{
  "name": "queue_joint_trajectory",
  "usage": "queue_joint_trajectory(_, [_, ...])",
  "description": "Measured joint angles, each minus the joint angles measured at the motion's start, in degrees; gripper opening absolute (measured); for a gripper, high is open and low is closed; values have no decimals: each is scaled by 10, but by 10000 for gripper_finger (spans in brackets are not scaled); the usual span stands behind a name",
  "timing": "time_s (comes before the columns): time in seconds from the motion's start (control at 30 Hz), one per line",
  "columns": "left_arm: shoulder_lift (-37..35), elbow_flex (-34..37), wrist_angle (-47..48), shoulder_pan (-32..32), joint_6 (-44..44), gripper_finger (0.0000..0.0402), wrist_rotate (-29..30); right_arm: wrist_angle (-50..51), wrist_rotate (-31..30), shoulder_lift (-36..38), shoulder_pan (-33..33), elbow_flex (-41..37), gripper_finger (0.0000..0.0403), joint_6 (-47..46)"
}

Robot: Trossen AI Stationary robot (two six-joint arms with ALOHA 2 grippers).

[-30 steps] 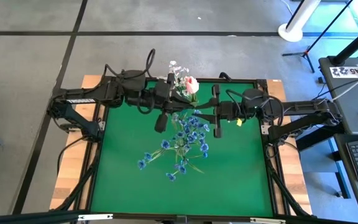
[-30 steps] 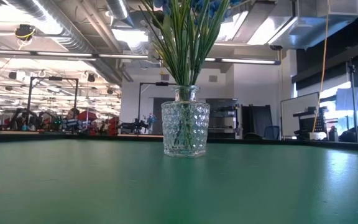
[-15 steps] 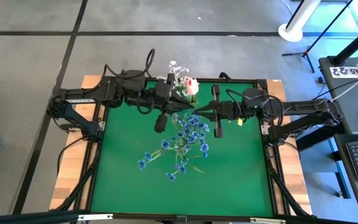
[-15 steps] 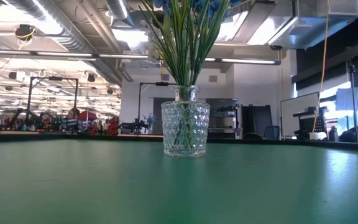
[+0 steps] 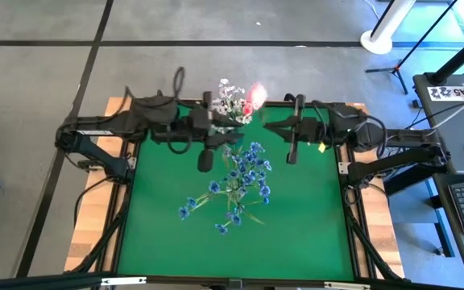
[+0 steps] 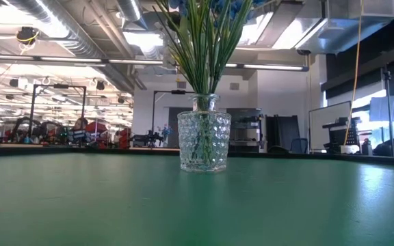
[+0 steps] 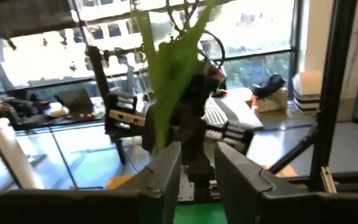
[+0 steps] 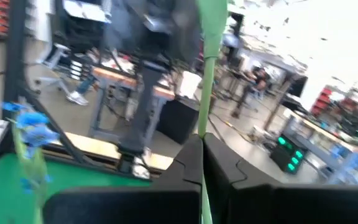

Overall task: Sort flowers into vase by color
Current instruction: Put the pink tulip into the blue vase

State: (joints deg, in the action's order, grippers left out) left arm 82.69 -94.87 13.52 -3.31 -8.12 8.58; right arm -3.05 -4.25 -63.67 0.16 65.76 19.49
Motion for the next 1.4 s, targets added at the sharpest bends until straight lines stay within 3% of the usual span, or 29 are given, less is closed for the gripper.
queue_joint_trajectory(0.23, [-62, 0, 110, -27, 13, 142, 136, 31, 19, 48, -60, -16, 0, -26])
queue_joint_trajectory(0.33, [-90, 21, 151, -27, 44, 145, 154, 16, 44, 77, -95, -59, 0, -40])
queue_joint_trajectory(0.47, [-133, 109, 139, -16, 61, 142, 154, -80, 99, 123, -154, -160, 0, -79])
queue_joint_trajectory(0.7, [-246, 337, 20, 40, 82, 141, 155, -360, 200, 144, -242, -349, 0, -164])
queue_joint_trajectory(0.93, [-355, 552, -160, 115, 132, 141, 128, -594, 233, 96, -277, -447, 0, -193])
queue_joint_trajectory(1.17, [-340, 697, -324, 200, 184, 141, 33, -710, 249, -10, -280, -458, 0, -193])
queue_joint_trajectory(1.4, [-301, 748, -437, 222, 188, 141, 24, -826, 272, -147, -300, -442, 0, -205])
